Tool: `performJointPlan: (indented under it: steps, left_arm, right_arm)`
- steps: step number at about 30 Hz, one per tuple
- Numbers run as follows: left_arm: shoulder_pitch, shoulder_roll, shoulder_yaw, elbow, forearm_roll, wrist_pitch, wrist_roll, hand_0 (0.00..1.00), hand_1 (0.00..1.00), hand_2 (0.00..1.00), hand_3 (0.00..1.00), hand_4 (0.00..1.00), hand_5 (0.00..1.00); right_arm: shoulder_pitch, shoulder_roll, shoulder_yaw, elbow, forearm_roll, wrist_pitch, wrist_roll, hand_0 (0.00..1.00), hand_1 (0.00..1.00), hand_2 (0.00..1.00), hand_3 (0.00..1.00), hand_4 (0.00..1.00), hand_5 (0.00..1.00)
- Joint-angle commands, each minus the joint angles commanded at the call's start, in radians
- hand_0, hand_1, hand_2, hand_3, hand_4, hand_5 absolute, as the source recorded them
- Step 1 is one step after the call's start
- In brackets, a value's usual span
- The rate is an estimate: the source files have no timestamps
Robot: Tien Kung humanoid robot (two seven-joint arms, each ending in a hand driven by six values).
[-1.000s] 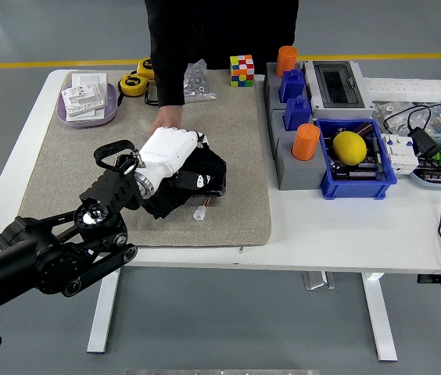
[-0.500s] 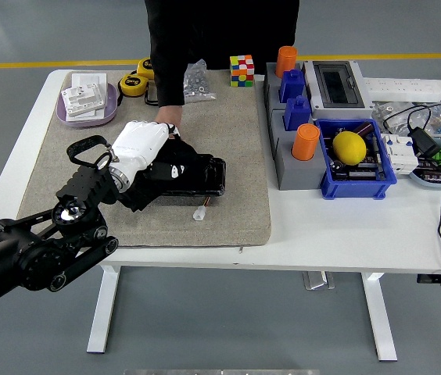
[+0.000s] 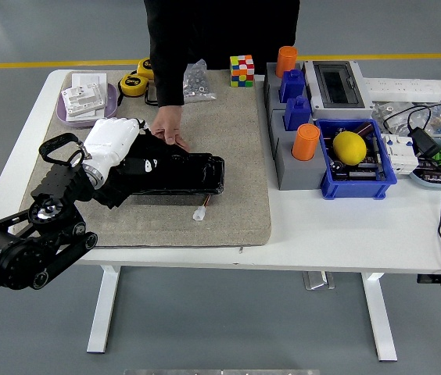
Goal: Pick the rag up,wipe the panel,place it on the desk
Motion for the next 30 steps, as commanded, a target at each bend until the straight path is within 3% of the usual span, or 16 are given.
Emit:
performJointPlan:
  steps: [17, 30]
  left_arm:
    - [0.019, 0.016, -0.043, 0.012, 0.015, 0.004, 0.0, 0.262, 0.092, 0.401, 0.246, 0.002, 0.002]
    - [-0.01, -0.029, 0.026, -0.019, -0.009, 0.003, 0.007, 0.264, 0.092, 0.401, 0.244, 0.002, 0.002]
  right_arm:
    - [0.001, 0.0, -0.002, 0.002, 0.003, -0.002, 0.001, 0.686, 0.461, 0.643, 0.618, 0.998, 0.682]
    - [0.006, -0.002, -0.007, 0.001, 0.004, 0.001, 0.001, 0.687, 0.461, 0.643, 0.618, 0.998, 0.681]
